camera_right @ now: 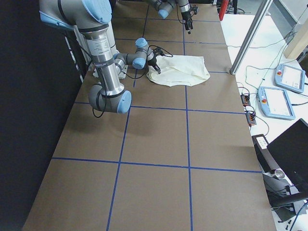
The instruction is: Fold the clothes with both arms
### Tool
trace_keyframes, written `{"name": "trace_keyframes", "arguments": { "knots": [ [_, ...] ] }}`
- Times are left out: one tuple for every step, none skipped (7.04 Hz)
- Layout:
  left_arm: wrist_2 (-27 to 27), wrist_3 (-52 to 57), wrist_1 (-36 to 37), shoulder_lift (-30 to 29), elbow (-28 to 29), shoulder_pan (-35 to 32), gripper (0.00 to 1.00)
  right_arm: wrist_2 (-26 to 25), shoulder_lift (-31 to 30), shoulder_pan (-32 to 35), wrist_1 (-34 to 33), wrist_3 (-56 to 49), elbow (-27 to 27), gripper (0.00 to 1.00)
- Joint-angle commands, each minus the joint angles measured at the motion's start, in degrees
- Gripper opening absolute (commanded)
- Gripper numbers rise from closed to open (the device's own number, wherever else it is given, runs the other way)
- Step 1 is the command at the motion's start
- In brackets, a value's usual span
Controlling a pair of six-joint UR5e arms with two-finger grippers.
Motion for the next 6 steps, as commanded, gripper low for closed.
{"name": "trace_keyframes", "arguments": {
  "knots": [
    [0.07,0.0,0.0,0.08,0.09,0.04,1.0,-0.14,-0.18,0.01,-0.03,0.06,0.5,0.32],
    [0.07,0.0,0.0,0.0,0.09,0.04,1.0,-0.32,-0.26,0.01,-0.03,0.15,0.5,0.2],
    [0.07,0.0,0.0,0.08,0.09,0.04,1.0,-0.67,-0.52,-0.33,-0.03,0.41,0.41,0.02],
    [0.07,0.0,0.0,0.0,0.09,0.04,1.0,-0.76,-0.61,-0.34,-0.03,0.85,0.41,0.0],
    [0.07,0.0,0.0,0.0,0.09,0.13,1.0,-0.85,-0.96,-0.25,0.06,0.94,0.5,0.0],
    [0.07,0.0,0.0,0.0,0.09,0.13,1.0,-0.85,-1.14,-0.16,0.06,1.03,0.85,0.0]
  ]
}}
